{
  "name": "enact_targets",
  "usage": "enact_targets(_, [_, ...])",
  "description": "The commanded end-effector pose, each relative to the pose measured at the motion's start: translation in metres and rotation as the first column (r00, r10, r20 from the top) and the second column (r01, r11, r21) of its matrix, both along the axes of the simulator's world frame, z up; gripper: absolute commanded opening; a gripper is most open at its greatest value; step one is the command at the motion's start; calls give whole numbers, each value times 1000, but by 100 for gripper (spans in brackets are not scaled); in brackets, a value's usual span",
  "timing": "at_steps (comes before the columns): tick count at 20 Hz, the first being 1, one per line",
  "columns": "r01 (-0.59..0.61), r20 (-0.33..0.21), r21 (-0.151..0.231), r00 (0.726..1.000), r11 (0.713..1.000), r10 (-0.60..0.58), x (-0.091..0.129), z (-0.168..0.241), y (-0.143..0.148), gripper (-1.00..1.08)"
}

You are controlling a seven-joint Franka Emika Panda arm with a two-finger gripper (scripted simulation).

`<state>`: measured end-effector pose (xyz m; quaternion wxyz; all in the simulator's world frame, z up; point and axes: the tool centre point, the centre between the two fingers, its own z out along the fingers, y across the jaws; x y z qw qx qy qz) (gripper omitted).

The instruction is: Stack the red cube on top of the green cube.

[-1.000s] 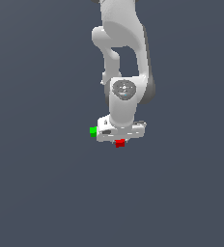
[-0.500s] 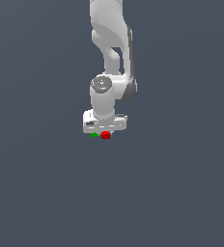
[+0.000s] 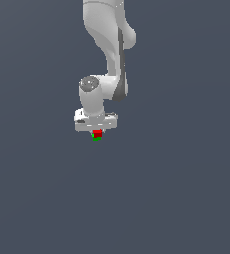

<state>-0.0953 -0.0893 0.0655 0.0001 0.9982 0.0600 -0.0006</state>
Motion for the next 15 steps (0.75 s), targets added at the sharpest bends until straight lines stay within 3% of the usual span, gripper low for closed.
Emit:
enact_targets(1, [-1,1,0,1000,1000,1,-6,-2,-8,-100])
enact_targets(5, [-1,1,0,1000,1000,1,-8,-4,-12,-100])
enact_targets(6, [-1,1,0,1000,1000,1,-8,-4,-12,100])
enact_targets(15, [-1,1,0,1000,1000,1,-8,-4,-12,100])
